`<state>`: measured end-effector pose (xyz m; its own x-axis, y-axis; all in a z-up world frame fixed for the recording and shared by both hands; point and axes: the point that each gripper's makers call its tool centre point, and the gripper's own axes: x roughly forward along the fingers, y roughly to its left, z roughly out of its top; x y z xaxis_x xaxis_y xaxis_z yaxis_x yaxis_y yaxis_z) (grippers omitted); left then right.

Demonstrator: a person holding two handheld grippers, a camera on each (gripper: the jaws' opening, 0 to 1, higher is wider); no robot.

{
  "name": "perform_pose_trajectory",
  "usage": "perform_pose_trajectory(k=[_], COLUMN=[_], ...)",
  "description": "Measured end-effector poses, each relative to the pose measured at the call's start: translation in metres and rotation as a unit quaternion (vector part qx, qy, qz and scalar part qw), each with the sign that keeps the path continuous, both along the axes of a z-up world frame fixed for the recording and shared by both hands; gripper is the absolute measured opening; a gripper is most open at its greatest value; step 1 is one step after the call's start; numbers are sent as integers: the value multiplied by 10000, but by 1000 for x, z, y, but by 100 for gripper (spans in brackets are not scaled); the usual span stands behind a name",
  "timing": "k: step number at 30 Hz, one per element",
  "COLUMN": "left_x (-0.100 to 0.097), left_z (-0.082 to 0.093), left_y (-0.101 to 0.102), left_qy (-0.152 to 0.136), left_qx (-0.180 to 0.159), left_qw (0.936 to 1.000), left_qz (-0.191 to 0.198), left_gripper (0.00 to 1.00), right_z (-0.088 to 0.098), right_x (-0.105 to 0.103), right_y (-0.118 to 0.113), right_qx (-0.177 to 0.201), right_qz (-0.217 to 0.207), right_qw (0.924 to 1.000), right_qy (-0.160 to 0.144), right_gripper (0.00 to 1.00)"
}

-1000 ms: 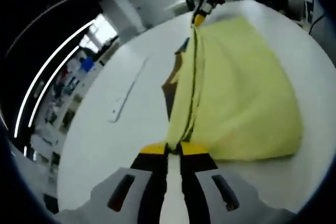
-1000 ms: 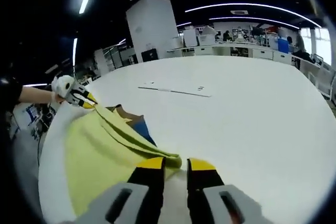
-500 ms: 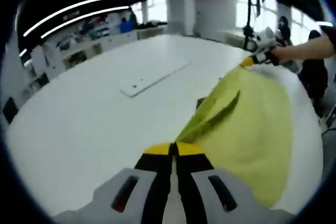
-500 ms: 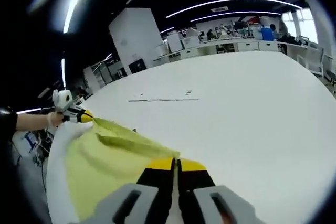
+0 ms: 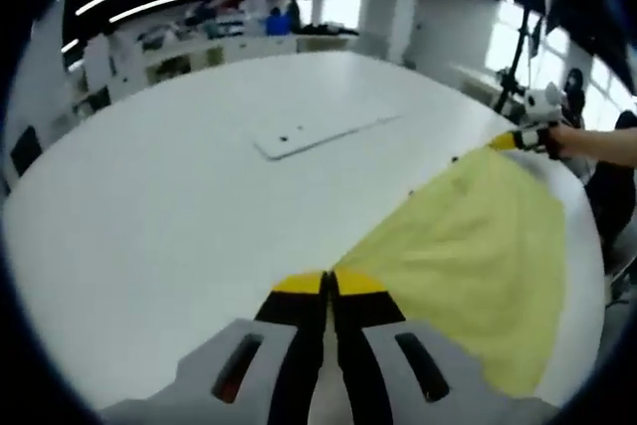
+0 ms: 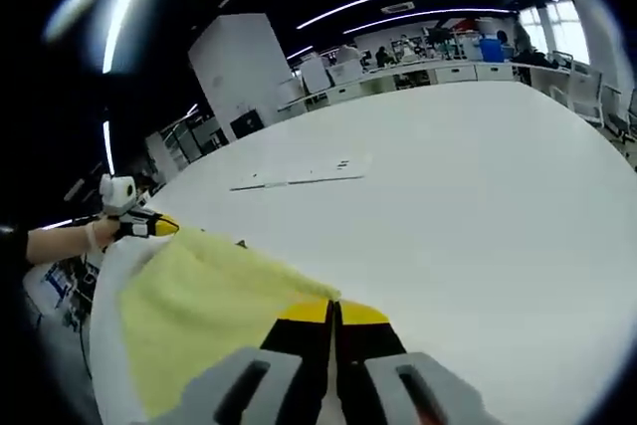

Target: Fold the garment on the visible template until the final outline fits inside the template.

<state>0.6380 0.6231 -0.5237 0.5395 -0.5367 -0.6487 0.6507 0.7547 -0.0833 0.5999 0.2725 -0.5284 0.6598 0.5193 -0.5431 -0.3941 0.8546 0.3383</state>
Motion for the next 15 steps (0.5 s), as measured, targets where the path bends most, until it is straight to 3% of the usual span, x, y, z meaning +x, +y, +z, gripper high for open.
perform_pose_trajectory(k=[10, 11, 13, 15], left_x=[1, 2, 7, 8], left_z=[-3, -2, 3, 12], left_y=[1, 1, 4, 2], left_qy=[50, 10, -335, -333], left_qx=[-41, -36, 41, -388], left_qw=[10000, 10000, 9994, 9986], left_qz=[69, 48, -39, 160], left_gripper=[0, 0, 0, 1], right_z=[-2, -2, -1, 4], right_x=[-1, -1, -1, 1], right_y=[0, 0, 1, 0], right_qx=[42, 46, 57, -36], right_qz=[-8, 3, 36, 52], right_qw=[10000, 10000, 10000, 9998], right_qy=[55, 52, 28, -197], right_gripper=[0, 0, 0, 0])
